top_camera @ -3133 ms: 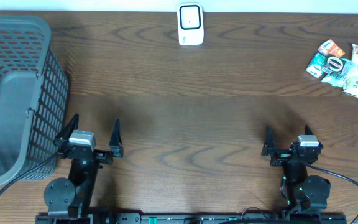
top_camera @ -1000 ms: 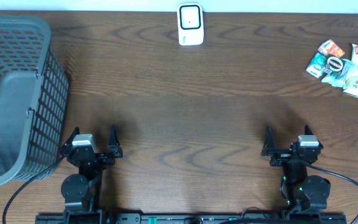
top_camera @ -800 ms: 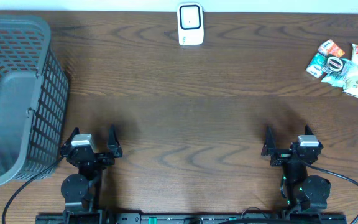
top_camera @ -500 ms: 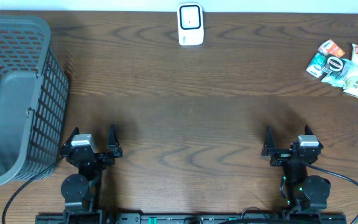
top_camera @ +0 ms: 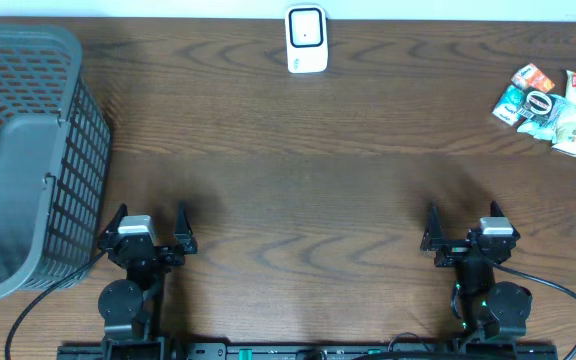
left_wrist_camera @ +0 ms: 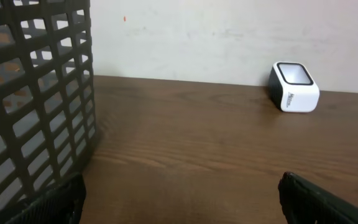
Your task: Scan the item barcode
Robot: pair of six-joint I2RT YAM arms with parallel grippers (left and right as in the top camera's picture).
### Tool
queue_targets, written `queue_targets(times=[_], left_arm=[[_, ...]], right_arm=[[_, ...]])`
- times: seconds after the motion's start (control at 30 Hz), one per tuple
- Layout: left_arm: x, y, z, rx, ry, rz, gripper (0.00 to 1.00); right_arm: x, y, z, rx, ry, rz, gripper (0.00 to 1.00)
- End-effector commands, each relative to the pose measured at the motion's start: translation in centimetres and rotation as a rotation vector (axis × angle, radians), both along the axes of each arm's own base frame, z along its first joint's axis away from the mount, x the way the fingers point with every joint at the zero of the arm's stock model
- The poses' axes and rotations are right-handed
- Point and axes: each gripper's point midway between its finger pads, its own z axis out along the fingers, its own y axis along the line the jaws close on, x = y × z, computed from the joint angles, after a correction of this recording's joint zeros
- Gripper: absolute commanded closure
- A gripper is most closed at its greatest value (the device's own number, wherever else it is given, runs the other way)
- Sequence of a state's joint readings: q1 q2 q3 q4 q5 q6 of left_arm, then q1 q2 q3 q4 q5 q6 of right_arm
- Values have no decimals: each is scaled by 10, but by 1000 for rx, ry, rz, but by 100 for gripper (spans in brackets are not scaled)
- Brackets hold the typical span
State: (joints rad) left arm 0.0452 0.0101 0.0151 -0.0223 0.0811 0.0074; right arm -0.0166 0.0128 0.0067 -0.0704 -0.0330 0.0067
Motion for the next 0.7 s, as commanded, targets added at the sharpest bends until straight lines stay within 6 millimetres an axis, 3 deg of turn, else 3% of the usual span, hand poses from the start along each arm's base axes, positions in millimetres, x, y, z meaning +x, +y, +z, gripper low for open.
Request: queue_targets(times=[0.0, 0.67], left_arm=[[-1, -5, -14, 23, 47, -34, 2], [-1, -5, -14, 33, 47, -36, 2]], right_arm=[[0, -1, 0, 4, -1, -2, 1], [0, -1, 0, 4, -1, -2, 1]])
